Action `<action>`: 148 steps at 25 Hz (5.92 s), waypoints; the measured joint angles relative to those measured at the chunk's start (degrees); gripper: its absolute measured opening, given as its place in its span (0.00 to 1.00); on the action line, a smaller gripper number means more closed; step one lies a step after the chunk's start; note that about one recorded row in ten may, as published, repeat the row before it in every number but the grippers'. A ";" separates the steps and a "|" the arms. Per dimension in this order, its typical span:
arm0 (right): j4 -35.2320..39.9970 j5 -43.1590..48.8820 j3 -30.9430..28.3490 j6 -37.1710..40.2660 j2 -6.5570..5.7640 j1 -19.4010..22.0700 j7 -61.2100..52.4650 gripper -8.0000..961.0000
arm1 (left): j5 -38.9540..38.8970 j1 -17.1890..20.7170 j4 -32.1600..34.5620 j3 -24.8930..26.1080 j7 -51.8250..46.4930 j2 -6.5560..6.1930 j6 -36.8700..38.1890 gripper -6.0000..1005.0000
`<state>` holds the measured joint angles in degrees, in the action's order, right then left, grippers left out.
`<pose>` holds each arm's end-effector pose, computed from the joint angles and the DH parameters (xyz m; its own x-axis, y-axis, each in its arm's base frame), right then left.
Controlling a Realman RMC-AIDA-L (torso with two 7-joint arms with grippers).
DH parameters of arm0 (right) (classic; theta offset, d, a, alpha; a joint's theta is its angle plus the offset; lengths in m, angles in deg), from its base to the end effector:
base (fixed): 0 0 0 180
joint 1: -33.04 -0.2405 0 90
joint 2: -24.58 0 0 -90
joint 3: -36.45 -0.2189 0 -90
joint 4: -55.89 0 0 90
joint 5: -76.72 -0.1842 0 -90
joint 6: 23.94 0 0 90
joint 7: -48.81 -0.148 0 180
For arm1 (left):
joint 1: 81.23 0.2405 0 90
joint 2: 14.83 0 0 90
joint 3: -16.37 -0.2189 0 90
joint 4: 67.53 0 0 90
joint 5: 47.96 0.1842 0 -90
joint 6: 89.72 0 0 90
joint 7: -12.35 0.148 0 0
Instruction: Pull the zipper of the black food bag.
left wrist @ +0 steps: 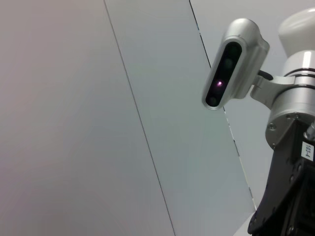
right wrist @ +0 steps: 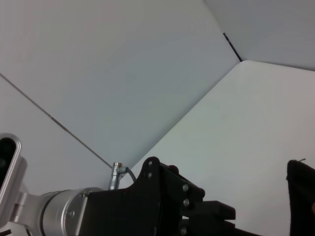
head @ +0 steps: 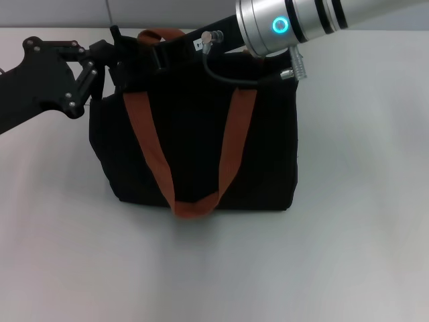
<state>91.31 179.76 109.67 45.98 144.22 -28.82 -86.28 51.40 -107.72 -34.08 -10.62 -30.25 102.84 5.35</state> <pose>0.0250 0.3543 -0.0564 0.6869 -0.6795 -0.2579 -0.6653 -0.7307 0.1533 -0.2244 0.2943 0.0666 0.7811 -0.2615 0.5671 0.1909 -0.7647 -0.6155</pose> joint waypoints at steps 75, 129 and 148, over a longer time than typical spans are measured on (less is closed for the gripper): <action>8.85 7.49 0.52 0.86 -0.19 3.29 -2.75 0.02 | -0.30 0.62 2.09 -1.64 -8.73 -1.03 -2.01 0.12; 22.36 -17.01 -13.29 10.78 -0.48 30.74 16.58 0.12 | -0.34 0.45 1.81 -0.56 -9.30 -0.81 -3.60 0.16; -2.55 -4.60 -20.44 33.13 -1.00 37.57 75.63 0.75 | 0.47 0.54 2.33 -2.17 -15.64 -2.20 -3.33 0.18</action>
<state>88.76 175.17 89.23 79.11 143.22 8.75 -10.65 51.88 -107.18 -31.75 -12.79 -45.89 100.63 2.02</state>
